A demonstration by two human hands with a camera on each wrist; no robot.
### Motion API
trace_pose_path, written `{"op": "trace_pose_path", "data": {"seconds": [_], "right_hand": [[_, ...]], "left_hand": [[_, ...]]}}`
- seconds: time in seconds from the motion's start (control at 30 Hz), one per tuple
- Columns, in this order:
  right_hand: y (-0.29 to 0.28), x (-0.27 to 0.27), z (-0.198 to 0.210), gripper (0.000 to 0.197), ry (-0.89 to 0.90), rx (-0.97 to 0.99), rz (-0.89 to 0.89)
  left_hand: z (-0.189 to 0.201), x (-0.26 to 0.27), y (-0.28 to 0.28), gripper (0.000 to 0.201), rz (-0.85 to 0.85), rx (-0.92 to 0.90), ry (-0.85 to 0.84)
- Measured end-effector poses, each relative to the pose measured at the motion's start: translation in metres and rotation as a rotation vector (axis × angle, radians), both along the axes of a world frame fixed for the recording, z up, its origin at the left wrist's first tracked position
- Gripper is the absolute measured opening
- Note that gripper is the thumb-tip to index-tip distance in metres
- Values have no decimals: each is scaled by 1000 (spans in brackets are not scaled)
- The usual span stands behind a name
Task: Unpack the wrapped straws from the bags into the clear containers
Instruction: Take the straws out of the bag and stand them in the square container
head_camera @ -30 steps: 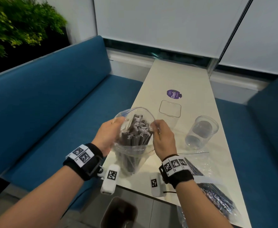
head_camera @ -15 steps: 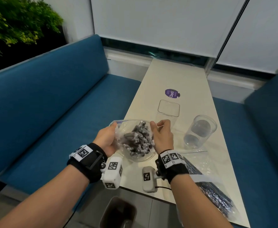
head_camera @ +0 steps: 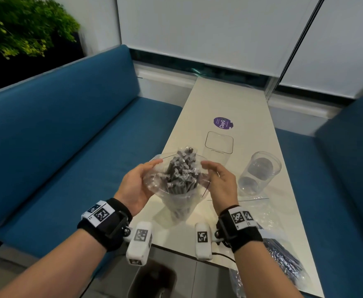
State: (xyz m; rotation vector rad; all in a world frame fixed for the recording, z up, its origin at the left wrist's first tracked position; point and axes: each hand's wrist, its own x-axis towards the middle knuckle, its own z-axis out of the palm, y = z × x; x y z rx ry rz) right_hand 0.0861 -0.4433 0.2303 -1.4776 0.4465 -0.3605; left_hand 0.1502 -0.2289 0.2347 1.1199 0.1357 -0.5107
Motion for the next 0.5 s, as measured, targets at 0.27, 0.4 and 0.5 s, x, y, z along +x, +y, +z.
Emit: {"op": "trace_pose_path", "data": {"seconds": [0.27,0.4,0.5], "right_hand": [[-5,-16,-23,80,228,-27,409],[4,-14,-25,93,258,-392,507],[5,-16,-33,100,166,-346,422]], "left_hand": [[-36,-3,23,123,-590,853,-622],[-41,0,5,104,-463,710,-648],[-33,-1,-1,86,-407,721,-618]]}}
